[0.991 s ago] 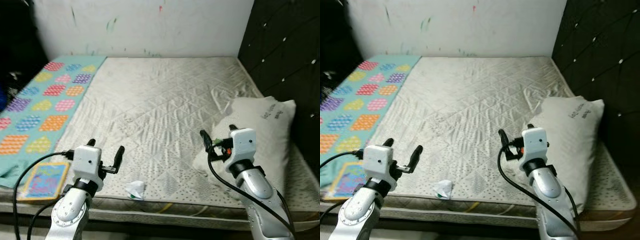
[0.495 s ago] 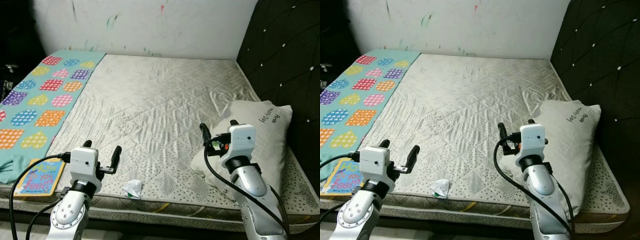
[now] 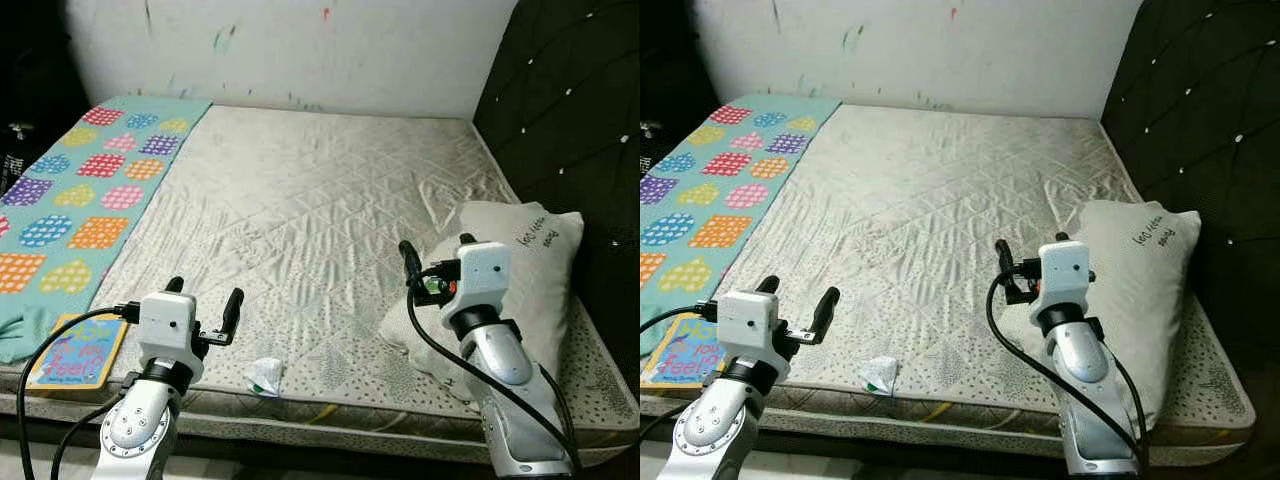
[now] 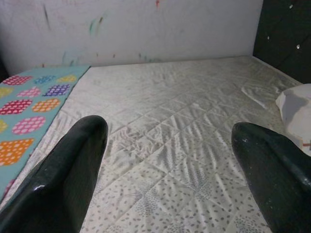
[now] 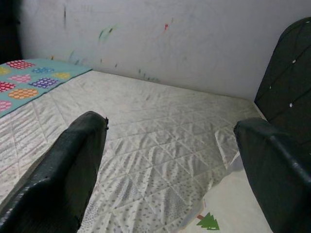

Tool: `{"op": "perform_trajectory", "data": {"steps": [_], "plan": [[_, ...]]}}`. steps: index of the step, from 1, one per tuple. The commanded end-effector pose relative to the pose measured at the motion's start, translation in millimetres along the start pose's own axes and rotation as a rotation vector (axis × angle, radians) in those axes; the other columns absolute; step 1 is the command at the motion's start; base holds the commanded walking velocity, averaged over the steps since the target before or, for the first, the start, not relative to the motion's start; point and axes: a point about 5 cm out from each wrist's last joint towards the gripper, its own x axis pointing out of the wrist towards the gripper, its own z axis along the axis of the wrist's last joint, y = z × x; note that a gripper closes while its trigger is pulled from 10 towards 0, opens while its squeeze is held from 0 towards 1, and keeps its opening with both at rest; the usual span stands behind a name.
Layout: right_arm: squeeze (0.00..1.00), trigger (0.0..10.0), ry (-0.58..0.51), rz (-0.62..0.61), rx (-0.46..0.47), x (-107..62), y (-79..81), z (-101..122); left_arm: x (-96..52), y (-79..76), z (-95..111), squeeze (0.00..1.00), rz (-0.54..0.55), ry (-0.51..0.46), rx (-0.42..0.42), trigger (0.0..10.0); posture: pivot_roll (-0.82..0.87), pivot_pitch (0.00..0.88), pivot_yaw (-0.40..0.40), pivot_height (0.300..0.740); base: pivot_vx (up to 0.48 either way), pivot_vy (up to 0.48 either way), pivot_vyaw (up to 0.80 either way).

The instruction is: Clean up the room

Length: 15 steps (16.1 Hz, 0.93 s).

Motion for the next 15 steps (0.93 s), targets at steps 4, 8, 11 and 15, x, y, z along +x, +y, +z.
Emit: {"op": "perform_trajectory", "data": {"steps": [4,8,11,15], "plan": [[0.00,10.0,0.014,0.011,-0.015,2.2,-2.8,-1.1,1.1,-3.1,4.8,0.00,-0.019,-0.016,-0.005,10.0,0.04,0.000,-0.054,0.740,0.000,-0.345,0.00],[0.00,10.0,0.014,0.021,-0.017,4.2,-2.1,-0.6,0.4,-4.5,5.4,0.00,-0.021,-0.019,-0.010,10.0,0.04,0.000,-0.059,0.740,0.000,-0.442,0.00],[0.00,10.0,0.018,0.024,-0.017,4.7,-2.5,-1.5,1.2,-4.2,5.7,0.00,-0.012,-0.022,-0.021,10.0,0.04,0.001,-0.060,0.740,0.000,-0.136,0.00],[0.00,10.0,0.025,0.029,-0.015,4.5,-2.0,-3.2,2.6,-3.6,5.4,0.00,-0.008,-0.018,-0.032,10.0,0.03,0.003,-0.059,0.740,0.000,0.000,0.00]]}}
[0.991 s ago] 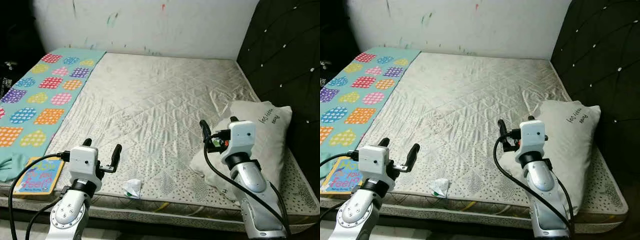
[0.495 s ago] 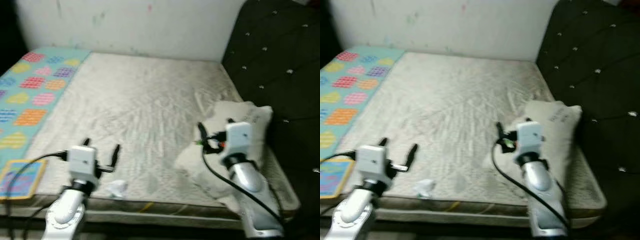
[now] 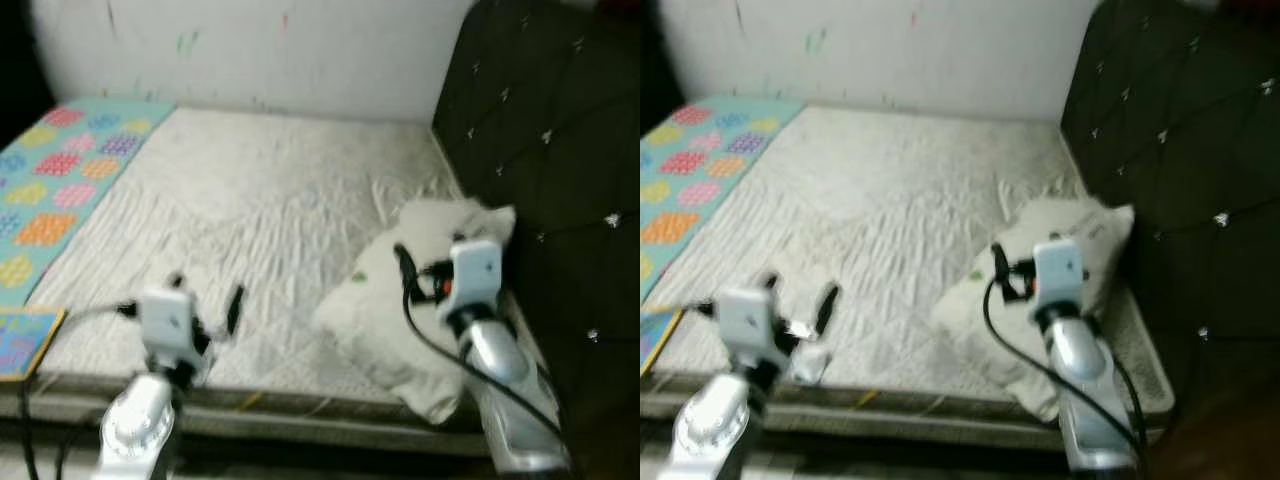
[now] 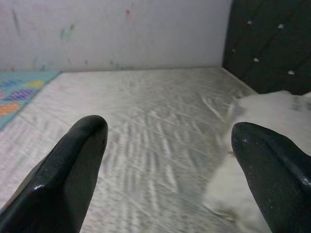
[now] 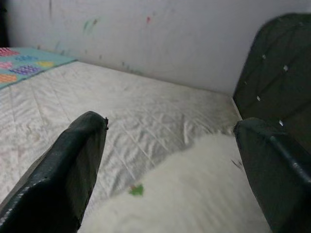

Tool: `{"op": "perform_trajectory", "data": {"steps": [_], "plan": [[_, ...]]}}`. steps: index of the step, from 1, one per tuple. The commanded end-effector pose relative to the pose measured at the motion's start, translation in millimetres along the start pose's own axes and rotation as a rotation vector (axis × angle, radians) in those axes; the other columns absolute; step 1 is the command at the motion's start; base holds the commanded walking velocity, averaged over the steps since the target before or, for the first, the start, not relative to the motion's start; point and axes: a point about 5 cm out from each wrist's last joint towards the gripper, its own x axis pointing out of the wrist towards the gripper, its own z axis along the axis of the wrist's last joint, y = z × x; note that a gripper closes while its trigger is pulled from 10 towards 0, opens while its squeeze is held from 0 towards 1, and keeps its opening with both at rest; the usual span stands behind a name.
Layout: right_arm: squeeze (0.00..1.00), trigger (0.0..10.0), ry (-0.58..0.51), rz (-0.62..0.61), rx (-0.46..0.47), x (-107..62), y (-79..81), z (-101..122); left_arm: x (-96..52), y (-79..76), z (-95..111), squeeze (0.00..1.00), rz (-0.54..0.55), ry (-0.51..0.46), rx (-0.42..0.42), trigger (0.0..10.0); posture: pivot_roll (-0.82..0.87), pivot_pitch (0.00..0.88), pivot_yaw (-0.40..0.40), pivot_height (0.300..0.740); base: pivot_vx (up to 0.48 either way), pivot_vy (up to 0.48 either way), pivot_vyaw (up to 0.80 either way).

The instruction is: Clean up the room

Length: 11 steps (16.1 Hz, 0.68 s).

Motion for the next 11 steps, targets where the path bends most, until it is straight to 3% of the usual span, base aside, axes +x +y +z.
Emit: {"op": "perform_trajectory", "data": {"steps": [1,11], "plan": [[0.00,10.0,-0.006,-0.001,0.001,1.6,-1.5,2.8,1.2,3.2,2.0,0.00,0.006,-0.002,0.002,10.0,0.03,0.003,-0.059,0.740,0.000,0.000,0.00],[0.00,10.0,0.009,0.023,0.002,1.7,0.5,0.2,2.4,1.6,1.6,0.00,0.000,0.003,-0.019,10.0,0.03,0.003,-0.064,0.740,0.000,0.449,0.00]]}}
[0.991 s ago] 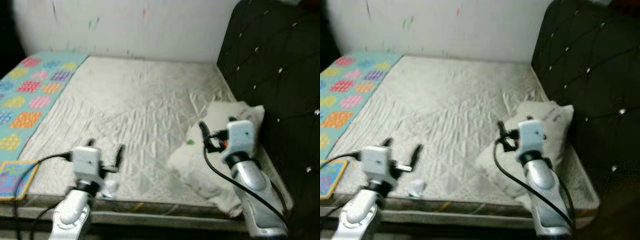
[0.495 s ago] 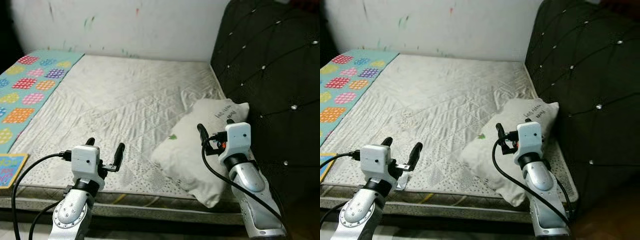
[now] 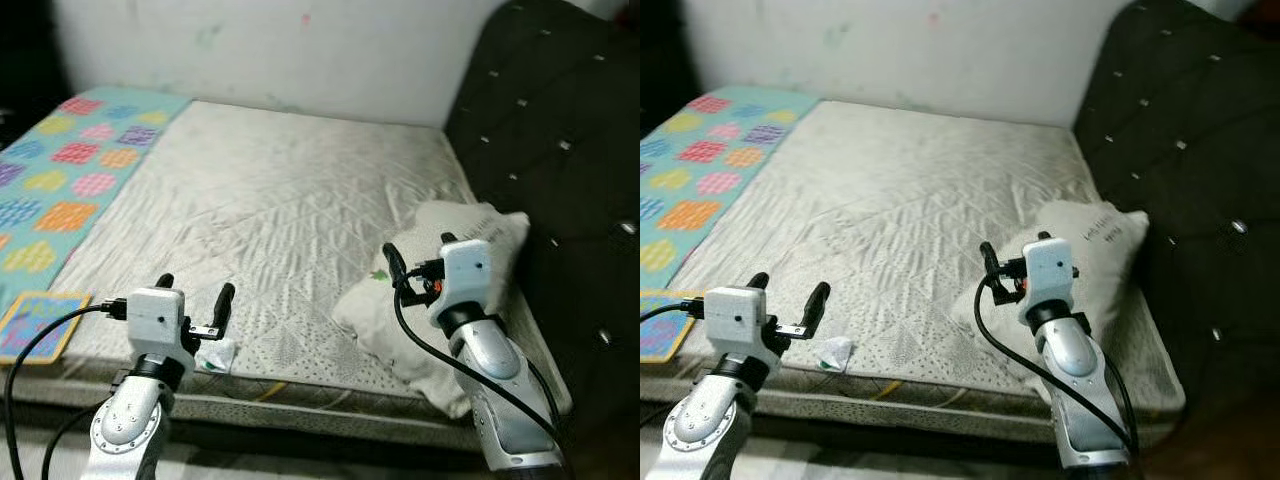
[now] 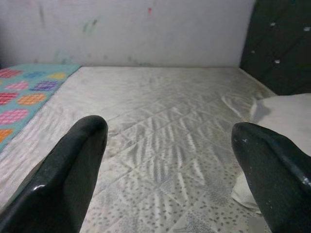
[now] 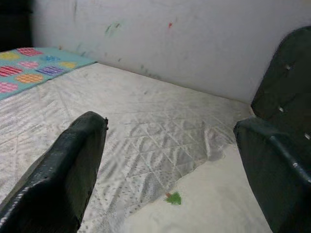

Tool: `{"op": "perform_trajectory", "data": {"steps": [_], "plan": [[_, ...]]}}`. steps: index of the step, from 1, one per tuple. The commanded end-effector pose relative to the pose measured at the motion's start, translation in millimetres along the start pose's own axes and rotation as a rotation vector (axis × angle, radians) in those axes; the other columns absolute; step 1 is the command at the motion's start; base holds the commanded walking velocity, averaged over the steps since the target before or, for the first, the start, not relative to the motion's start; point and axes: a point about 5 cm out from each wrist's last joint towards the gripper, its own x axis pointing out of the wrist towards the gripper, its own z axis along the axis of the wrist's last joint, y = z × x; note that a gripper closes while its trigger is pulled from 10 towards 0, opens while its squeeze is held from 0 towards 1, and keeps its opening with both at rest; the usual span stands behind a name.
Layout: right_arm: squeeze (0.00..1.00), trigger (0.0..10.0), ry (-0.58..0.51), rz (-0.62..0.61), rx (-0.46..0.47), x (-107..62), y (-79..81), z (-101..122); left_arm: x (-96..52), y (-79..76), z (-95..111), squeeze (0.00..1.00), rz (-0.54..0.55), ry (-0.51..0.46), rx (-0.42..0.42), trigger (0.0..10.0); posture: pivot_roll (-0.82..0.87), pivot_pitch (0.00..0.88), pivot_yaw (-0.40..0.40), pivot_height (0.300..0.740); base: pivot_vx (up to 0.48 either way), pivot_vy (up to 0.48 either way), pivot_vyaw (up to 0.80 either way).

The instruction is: Clean up the room

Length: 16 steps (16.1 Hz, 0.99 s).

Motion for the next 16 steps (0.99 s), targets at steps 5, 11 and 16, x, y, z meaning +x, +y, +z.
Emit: {"op": "perform_trajectory", "data": {"steps": [5,11,16], "plan": [[0.00,10.0,0.089,0.009,-0.010,-2.9,-3.0,-12,1.5,-6.1,0,0.00,-0.019,0.001,-0.019,10.0,0.03,0.004,-0.066,0.740,0.000,0.480,0.00],[0.00,10.0,0.128,0.060,0.039,-4.4,5.5,-17,2.0,-5.5,0,0.00,-0.013,0.004,-0.019,10.0,0.03,0.012,-0.068,0.740,0.000,0.480,0.00],[0.00,10.0,0.138,0.120,0.029,-1.5,12.1,-16,7.4,-2.7,6,0.00,0.015,-0.037,0.005,10.0,0.03,0.011,-0.067,0.740,0.000,0.242,0.00]]}}
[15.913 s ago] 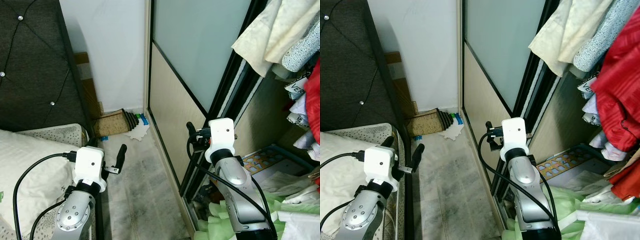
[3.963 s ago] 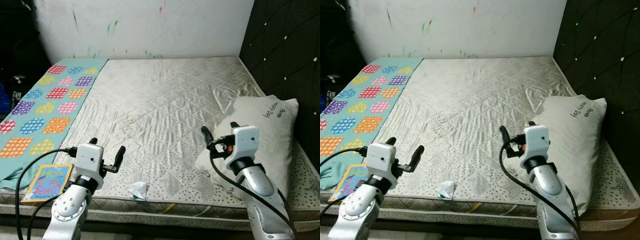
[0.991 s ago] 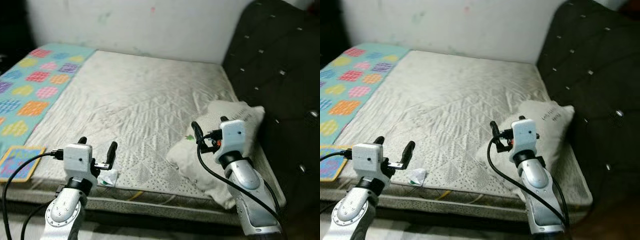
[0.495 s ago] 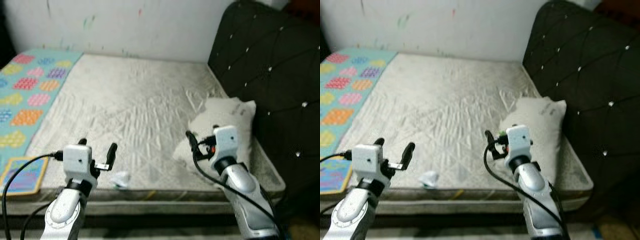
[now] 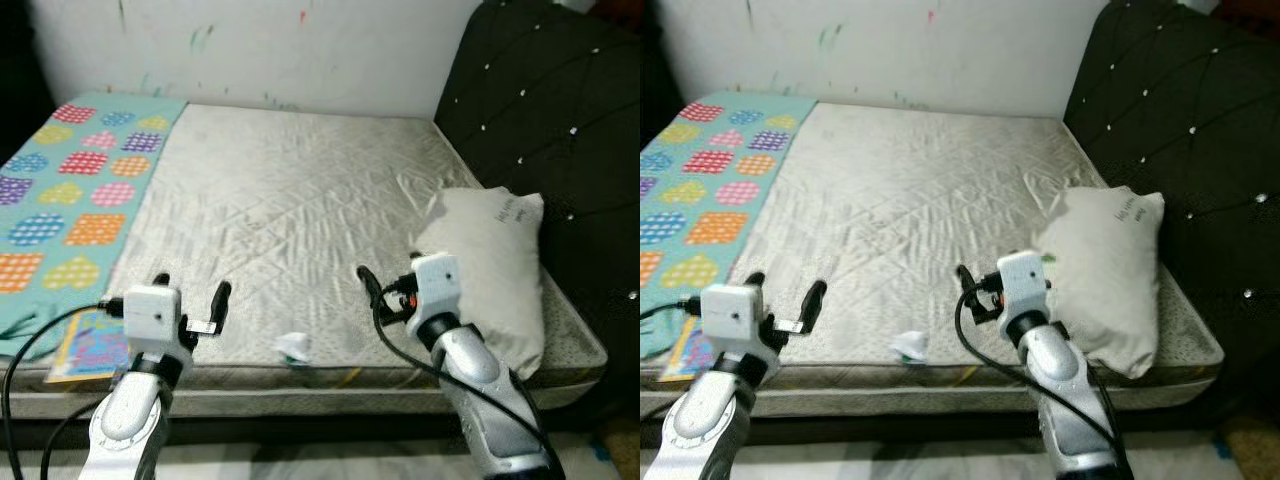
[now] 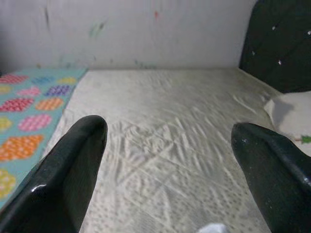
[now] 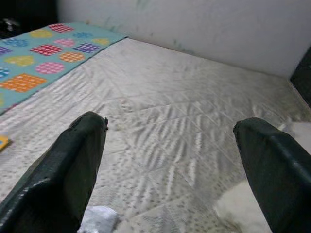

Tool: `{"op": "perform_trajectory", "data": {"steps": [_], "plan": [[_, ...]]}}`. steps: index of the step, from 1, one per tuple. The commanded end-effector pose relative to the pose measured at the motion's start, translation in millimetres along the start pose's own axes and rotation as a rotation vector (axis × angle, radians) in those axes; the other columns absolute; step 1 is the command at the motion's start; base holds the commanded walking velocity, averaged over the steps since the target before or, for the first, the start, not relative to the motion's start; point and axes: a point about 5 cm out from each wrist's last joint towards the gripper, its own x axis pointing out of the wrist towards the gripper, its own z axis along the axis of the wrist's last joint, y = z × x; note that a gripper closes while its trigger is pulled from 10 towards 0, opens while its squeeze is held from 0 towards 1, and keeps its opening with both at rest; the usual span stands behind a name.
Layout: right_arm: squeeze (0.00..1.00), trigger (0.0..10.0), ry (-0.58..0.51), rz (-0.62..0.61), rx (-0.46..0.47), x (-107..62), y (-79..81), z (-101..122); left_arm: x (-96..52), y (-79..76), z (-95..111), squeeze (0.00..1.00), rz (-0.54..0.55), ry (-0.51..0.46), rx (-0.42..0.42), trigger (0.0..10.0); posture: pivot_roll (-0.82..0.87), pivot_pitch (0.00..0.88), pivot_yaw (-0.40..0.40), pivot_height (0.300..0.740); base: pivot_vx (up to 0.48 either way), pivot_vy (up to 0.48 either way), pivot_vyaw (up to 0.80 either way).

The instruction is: Clean up the room

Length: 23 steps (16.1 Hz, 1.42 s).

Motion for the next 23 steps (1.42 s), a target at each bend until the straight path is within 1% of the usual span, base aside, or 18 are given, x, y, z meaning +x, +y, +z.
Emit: {"op": "perform_trajectory", "data": {"steps": [1,3,4,5,6,7,8,9,12,15,21,23], "plan": [[0.00,10.0,0.029,-0.020,-0.001,-3.5,-9.6,-3,1.9,-4.0,3,0.00,-0.001,-0.014,-0.003,10.0,0.04,0.013,-0.067,0.740,0.000,0.000,0.00],[0.00,10.0,0.040,0.021,-0.045,-2.1,-5.2,-4,0.1,-4.7,6,0.00,-0.031,-0.024,-0.021,10.0,0.03,0.021,-0.064,0.740,0.000,0.000,0.00],[0.00,10.0,0.020,0.054,-0.076,-0.5,1.1,-2,-0.5,-5.7,8,0.00,-0.046,-0.033,-0.025,10.0,0.04,0.023,-0.063,0.740,0.000,0.000,0.00],[0.00,10.0,0.006,0.093,-0.053,-0.1,4.3,-1,-0.2,-5.8,8,0.00,-0.047,-0.035,-0.021,10.0,0.04,0.023,-0.063,0.740,0.000,0.000,0.00],[0.00,10.0,0.007,0.097,-0.028,-0.1,5.6,0,0.2,-6.1,8,0.00,-0.050,-0.038,-0.026,10.0,0.04,0.023,-0.062,0.740,0.000,0.000,0.00],[0.00,10.0,0.001,0.073,-0.044,1.0,3.1,1,0.4,-6.8,9,0.00,-0.056,-0.040,-0.031,10.0,0.04,0.023,-0.064,0.740,0.000,0.000,0.00],[0.00,10.0,-0.003,0.064,-0.043,1.0,1.5,1,0.5,-7.2,9,0.00,-0.059,-0.040,-0.033,10.0,0.04,0.024,-0.065,0.740,0.000,0.000,0.00],[0.00,10.0,0.020,0.040,-0.027,0.6,-1.7,0,0.5,-8.5,8,0.00,-0.067,-0.037,-0.037,10.0,0.04,0.026,-0.065,0.740,0.000,0.000,0.00],[0.00,10.0,0.025,0.044,-0.017,-1.4,-3.1,-2,-0.4,-11.7,7,0.00,-0.087,-0.030,-0.049,10.0,0.04,0.027,-0.069,0.740,0.000,0.000,0.00],[0.00,10.0,0.018,0.046,-0.011,-0.1,-2.1,-1,0.7,-13.3,6,0.00,-0.090,-0.031,-0.055,10.0,0.04,0.027,-0.071,0.740,0.254,0.000,0.00],[0.00,10.0,0.013,0.048,-0.036,1.2,-3.7,0,0.9,-13.9,6,0.00,-0.096,-0.029,-0.060,10.0,0.04,0.021,-0.074,0.740,0.266,0.000,0.00],[0.00,10.0,0.015,0.053,-0.034,0.7,-1.3,-1,0.5,-14.3,5,0.00,-0.100,-0.025,-0.060,10.0,0.04,0.020,-0.075,0.740,0.277,0.000,0.00]]}}
